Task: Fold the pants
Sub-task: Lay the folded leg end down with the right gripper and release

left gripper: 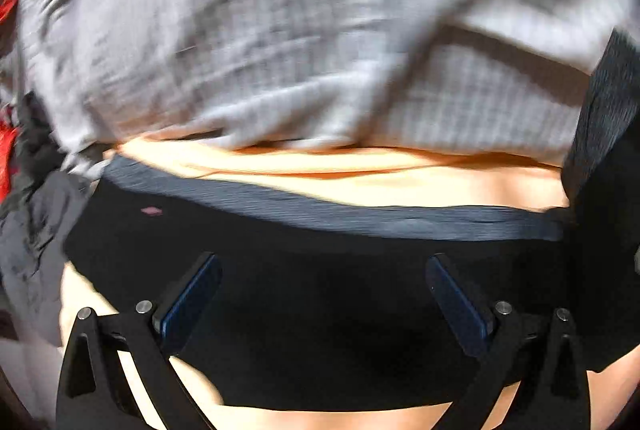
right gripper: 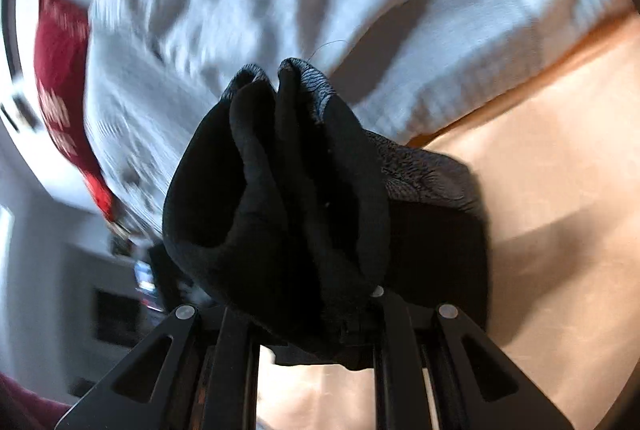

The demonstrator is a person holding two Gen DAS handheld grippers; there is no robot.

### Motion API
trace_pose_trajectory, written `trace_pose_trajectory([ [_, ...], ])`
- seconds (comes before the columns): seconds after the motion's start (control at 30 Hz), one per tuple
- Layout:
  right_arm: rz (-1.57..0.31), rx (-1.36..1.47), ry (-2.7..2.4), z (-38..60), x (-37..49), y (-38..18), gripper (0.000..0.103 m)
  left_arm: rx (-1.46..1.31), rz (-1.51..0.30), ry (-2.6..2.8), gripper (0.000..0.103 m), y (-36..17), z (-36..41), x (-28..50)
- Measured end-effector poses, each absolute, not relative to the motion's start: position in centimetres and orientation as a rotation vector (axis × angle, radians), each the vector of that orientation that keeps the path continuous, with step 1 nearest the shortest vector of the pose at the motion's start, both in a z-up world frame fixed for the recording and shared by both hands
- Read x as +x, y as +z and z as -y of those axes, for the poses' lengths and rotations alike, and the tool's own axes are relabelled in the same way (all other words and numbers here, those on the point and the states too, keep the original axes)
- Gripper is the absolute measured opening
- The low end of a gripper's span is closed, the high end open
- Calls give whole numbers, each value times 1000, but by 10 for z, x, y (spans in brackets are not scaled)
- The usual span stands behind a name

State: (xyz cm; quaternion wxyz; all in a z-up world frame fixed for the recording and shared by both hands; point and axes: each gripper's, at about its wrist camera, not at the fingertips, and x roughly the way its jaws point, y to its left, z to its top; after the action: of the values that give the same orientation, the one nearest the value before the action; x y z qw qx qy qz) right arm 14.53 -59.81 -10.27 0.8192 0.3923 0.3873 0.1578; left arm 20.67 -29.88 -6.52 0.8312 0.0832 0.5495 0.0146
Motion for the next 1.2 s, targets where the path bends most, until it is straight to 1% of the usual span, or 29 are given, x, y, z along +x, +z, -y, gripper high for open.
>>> trace_pose_trajectory([
  [0.1,-895,648,269,540,161,-113,15,179,-1174,101,103,-68,258,210],
  [0.2,-972,466,205,481,175,-135,16,150,-1204,146,103,-75,220,215],
  [0.27,-1025,339,147,446,183,-153,22,137,-1225,165,103,-83,205,217],
  [0.3,-1043,284,116,433,187,-161,29,135,-1233,171,103,-85,196,218],
  [0.37,-1047,194,75,416,187,-172,41,140,-1233,182,103,-83,189,210],
  [0.43,-1031,92,96,392,186,-164,64,141,-1230,189,103,-86,172,217],
  [0.5,-1004,40,147,375,181,-152,69,130,-1233,192,103,-88,161,224],
  [0.57,-959,-6,195,365,168,-133,69,119,-1241,186,103,-87,159,229],
  [0.6,-944,26,241,368,162,-124,69,117,-1246,171,103,-87,158,231],
  [0.7,-934,210,307,401,142,-110,69,161,-1245,99,103,-91,174,234],
  [0.77,-977,342,296,430,142,-110,69,193,-1250,37,103,-100,191,234],
  [0.9,-1065,749,319,477,141,-137,68,258,-1261,-38,103,-117,222,236],
  [1.0,-1084,917,300,490,132,-160,61,270,-1264,-82,103,-125,237,241],
  [1.07,-1094,963,302,490,131,-169,58,306,-1280,-95,103,-137,247,244],
  [1.13,-1111,941,312,480,136,-171,56,354,-1295,-85,103,-150,252,245],
  [1.17,-1126,888,299,475,137,-170,55,364,-1306,-78,103,-154,252,244],
  [1.2,-1146,764,267,465,141,-164,55,363,-1316,-75,103,-158,251,244],
])
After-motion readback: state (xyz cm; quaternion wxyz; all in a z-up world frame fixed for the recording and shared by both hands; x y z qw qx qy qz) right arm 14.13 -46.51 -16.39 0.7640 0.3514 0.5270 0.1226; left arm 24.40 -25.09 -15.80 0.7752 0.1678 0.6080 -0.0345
